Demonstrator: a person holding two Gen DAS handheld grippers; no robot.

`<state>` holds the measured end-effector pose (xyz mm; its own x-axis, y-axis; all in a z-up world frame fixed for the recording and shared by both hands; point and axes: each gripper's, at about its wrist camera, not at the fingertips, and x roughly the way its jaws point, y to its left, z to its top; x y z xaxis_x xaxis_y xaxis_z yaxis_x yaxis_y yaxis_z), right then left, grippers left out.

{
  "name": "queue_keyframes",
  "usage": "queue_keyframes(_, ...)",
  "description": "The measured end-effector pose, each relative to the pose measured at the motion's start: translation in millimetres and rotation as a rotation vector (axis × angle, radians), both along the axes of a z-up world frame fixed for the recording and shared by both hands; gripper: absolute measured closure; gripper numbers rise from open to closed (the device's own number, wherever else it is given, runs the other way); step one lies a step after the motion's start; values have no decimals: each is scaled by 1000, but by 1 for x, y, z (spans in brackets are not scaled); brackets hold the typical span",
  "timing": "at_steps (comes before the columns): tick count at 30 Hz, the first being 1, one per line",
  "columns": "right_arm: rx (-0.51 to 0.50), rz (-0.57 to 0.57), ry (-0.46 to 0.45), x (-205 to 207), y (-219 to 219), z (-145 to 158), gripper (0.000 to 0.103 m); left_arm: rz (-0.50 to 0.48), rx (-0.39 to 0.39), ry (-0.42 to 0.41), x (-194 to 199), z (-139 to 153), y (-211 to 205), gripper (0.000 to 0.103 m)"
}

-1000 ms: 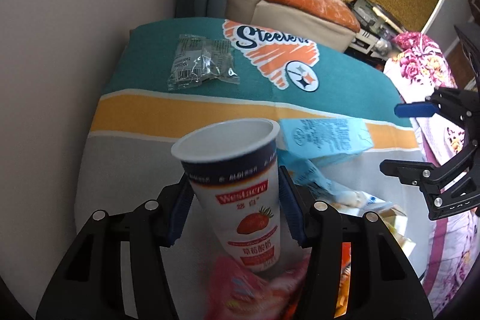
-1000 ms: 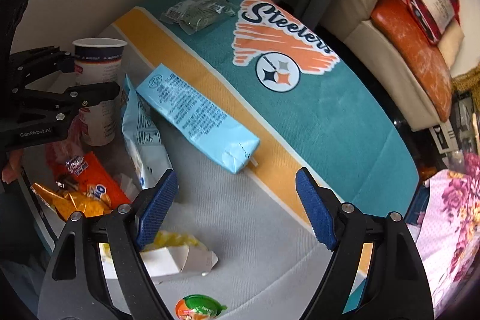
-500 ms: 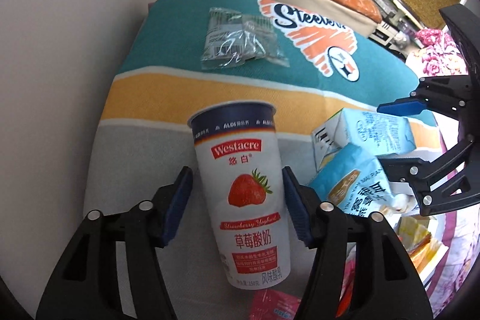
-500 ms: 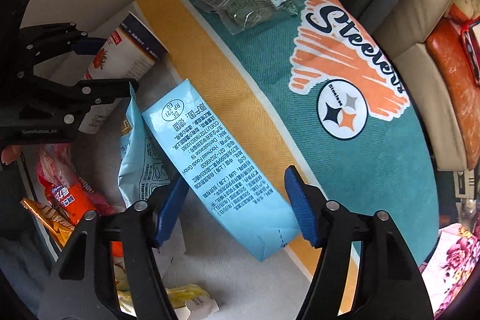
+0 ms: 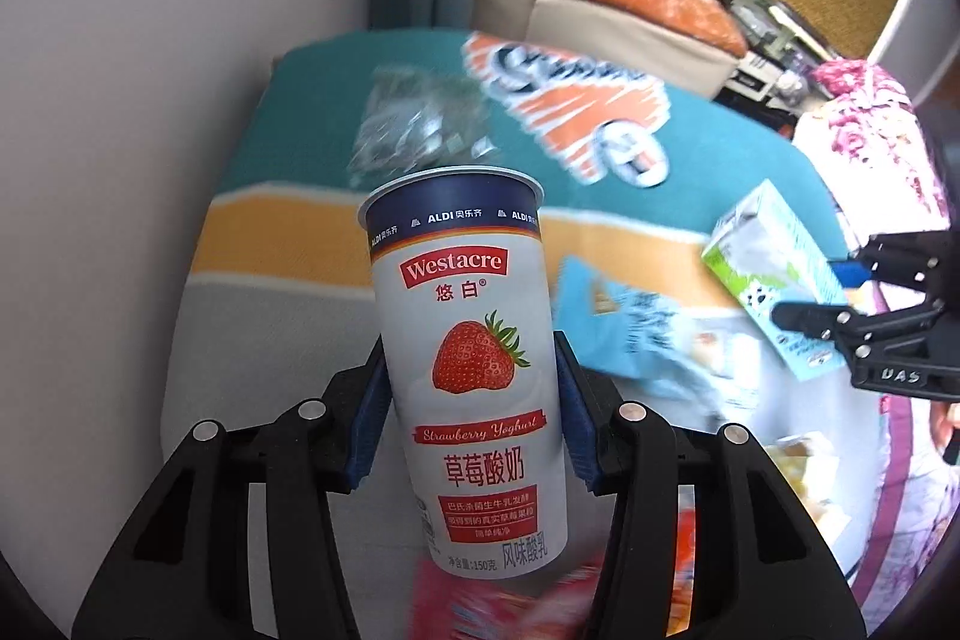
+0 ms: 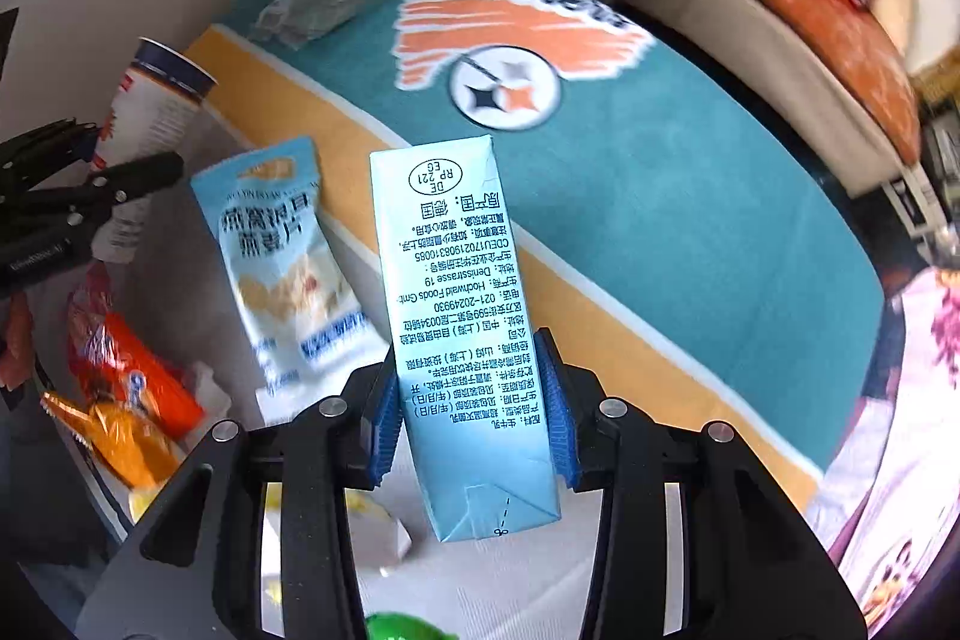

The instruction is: Collect trash

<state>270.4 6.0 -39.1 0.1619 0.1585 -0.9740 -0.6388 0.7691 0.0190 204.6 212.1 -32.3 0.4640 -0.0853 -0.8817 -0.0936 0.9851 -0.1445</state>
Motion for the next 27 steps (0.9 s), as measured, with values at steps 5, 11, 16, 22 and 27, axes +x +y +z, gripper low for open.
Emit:
queue_keyframes(5,52,-115,-6,-17,-54,13,65,-75,-7,-49,-5,27,-39,52)
queue_keyframes(11,130,-237,-32,-46,-112,35,65,-174,-19,-77,-11,49,-102,52)
queue_keyframes(16,204,-338,-61,-68,-163,48,65,-248,-36,-76,-18,53,-159,52)
queue_keyframes(22,276,-452,-96,-89,-223,56,65,-351,-34,-53,-32,51,-232,52)
queue_keyframes(27,318,-544,-134,-104,-273,59,65,-416,-25,-37,-35,45,-283,52)
